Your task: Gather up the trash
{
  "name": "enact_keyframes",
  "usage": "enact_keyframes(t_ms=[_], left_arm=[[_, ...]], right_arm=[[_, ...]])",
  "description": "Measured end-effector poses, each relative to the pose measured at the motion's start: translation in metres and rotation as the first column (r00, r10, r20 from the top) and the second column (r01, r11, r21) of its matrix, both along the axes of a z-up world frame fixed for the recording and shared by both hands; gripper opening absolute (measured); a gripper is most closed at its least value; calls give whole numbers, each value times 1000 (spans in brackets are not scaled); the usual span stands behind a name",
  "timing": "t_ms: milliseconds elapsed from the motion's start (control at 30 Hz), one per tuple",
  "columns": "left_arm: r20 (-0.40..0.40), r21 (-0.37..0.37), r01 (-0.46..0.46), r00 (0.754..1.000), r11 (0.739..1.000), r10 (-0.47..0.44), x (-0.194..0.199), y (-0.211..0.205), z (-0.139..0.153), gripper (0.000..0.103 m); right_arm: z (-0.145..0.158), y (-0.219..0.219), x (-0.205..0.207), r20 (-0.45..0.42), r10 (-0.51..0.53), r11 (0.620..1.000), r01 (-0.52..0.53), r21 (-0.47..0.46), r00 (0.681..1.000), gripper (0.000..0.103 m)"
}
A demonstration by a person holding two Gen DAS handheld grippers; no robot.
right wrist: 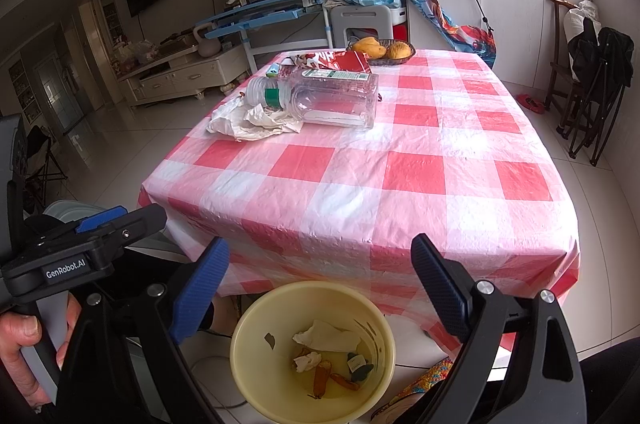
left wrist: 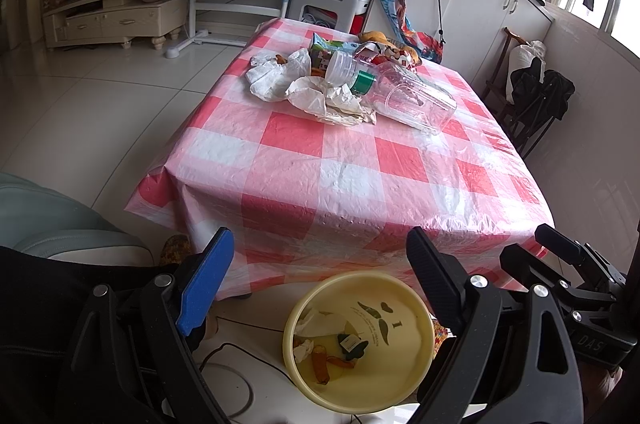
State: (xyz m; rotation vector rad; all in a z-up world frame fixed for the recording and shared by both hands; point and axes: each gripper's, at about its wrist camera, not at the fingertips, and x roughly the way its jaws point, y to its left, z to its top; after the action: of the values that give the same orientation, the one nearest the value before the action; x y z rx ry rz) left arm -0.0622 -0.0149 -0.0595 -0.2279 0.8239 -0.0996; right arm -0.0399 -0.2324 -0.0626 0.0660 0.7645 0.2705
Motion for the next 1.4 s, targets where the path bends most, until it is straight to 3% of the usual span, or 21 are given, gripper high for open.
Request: enact_keyframes(t_ms=[1400], left_arm=[[-14,1,-12,1000,1000,12,5,1,-5,84]], right_arm=[[0,9,1,-3,22,999,-22,-36,1000,89]])
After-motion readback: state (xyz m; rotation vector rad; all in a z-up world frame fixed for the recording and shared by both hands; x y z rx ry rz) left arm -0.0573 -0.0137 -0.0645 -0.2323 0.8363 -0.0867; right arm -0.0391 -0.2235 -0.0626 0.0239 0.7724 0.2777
